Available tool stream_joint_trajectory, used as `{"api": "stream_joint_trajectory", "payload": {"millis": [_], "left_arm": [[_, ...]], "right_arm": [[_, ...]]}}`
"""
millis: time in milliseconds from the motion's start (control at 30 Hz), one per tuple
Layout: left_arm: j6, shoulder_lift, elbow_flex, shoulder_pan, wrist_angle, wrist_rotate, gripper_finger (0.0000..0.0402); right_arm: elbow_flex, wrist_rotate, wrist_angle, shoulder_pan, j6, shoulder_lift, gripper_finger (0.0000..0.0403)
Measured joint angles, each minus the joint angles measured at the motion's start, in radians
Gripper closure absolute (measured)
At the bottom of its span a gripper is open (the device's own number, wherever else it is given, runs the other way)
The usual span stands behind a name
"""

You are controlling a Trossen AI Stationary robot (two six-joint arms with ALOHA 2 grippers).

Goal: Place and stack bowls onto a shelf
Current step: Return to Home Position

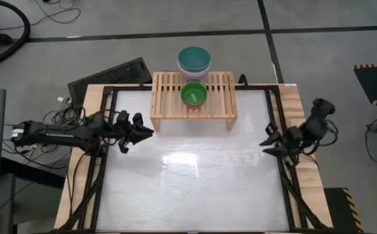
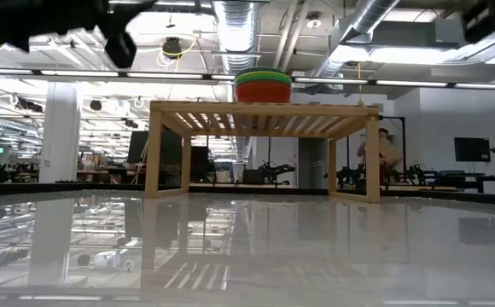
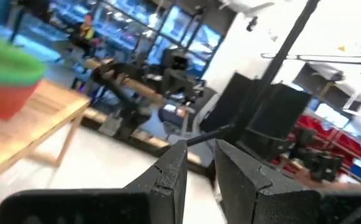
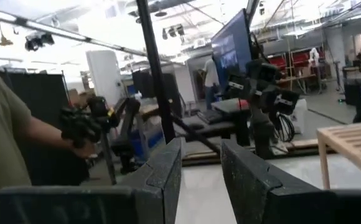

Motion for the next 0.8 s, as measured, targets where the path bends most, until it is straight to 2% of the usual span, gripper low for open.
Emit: {"api": "stream_joint_trajectory", "payload": {"millis": [233,367,433,500,600,700,800], "left_arm": [[-0.021,-0.003,-0.175,-0.007,0.169,-0.053,0.0333],[-0.109,-0.062,-0.291,-0.007,0.355,-0.021,0.0333],[-0.135,-0.126,-0.297,-0.006,0.375,0.026,0.0333],[-0.157,-0.198,-0.29,-0.004,0.322,0.066,0.0333],[-0.198,-0.317,-0.28,0.011,0.186,0.05,0.0333],[-0.218,-0.449,-0.28,0.015,-0.004,-0.054,0.0333],[-0.129,-0.589,-0.281,0.017,-0.195,-0.165,0.0333]], "right_arm": [[-0.126,0.07,0.021,-0.04,0.049,-0.077,0.0264],[-0.153,0.109,0.06,-0.09,0.046,-0.075,0.0264],[-0.151,0.108,0.075,-0.115,0.043,-0.076,0.0264],[-0.152,0.103,0.114,-0.137,0.017,-0.075,0.0264],[-0.128,0.076,0.163,-0.159,-0.051,-0.076,0.0264],[-0.091,0.079,0.152,-0.175,-0.089,-0.075,0.0264],[-0.032,0.083,0.074,-0.179,-0.118,-0.076,0.0264]]}}
